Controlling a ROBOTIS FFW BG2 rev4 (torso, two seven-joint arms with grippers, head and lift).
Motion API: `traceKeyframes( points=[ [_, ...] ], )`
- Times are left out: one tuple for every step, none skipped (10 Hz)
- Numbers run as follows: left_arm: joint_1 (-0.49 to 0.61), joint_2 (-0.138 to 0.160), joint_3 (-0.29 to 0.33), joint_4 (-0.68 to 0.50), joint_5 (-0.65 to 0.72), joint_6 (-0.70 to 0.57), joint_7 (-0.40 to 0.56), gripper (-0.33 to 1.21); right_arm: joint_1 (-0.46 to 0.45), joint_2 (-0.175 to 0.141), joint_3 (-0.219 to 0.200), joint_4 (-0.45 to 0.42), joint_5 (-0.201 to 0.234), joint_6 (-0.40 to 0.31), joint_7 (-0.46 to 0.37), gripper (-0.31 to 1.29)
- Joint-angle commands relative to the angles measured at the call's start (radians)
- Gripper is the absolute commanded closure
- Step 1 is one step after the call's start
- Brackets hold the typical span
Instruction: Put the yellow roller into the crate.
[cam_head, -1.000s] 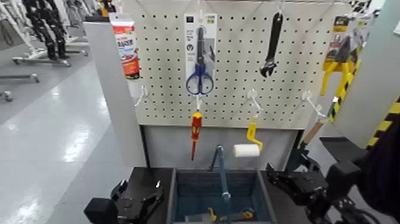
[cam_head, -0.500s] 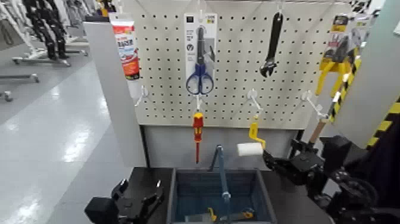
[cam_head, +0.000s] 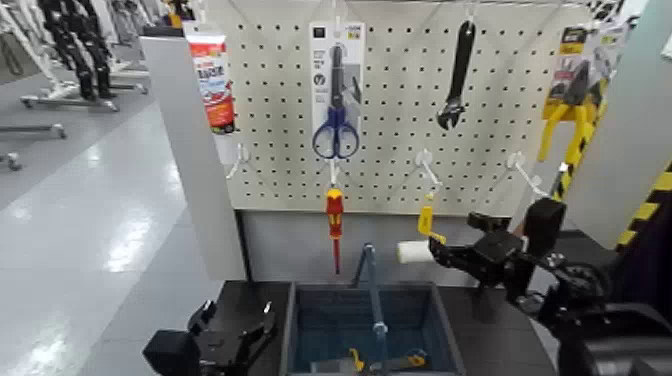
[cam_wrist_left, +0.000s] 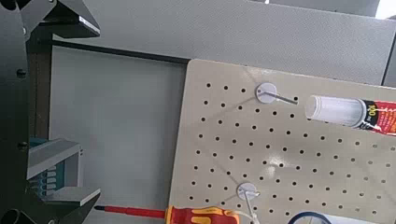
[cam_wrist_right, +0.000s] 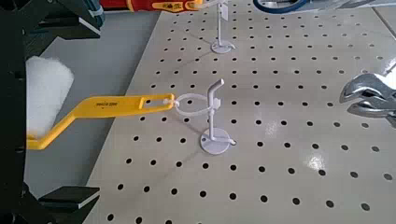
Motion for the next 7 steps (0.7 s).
traceKeyframes(
  points=[
    [-0.003,0.000,-0.003,0.000,0.002,0.002,0.000,0.11,-0.067,-0.020,0.036,0.090,-0.013,-0.018,0.031,0.12],
    [-0.004,0.000,-0.005,0.000,0.002,0.002,0.000,0.11,-0.097,-0.025,0.048,0.147,-0.025,-0.043,0.053,0.13],
    [-0.006,0.000,-0.006,0.002,0.002,0.003,0.000,0.11,-0.131,-0.029,0.062,0.199,-0.038,-0.060,0.079,0.14],
    [-0.007,0.000,-0.008,0.002,0.002,0.006,0.000,0.11,-0.157,-0.037,0.077,0.233,-0.041,-0.066,0.100,0.14],
    [-0.009,0.000,-0.009,0.002,0.002,0.006,-0.002,0.11,-0.183,-0.040,0.096,0.270,-0.059,-0.083,0.120,0.14],
    [-0.012,0.000,-0.011,0.003,0.003,0.006,-0.002,0.11,-0.199,-0.041,0.110,0.285,-0.065,-0.086,0.129,0.15],
    [-0.012,0.000,-0.012,0.003,0.003,0.006,-0.002,0.11,-0.212,-0.041,0.123,0.304,-0.071,-0.089,0.141,0.17]
  ],
)
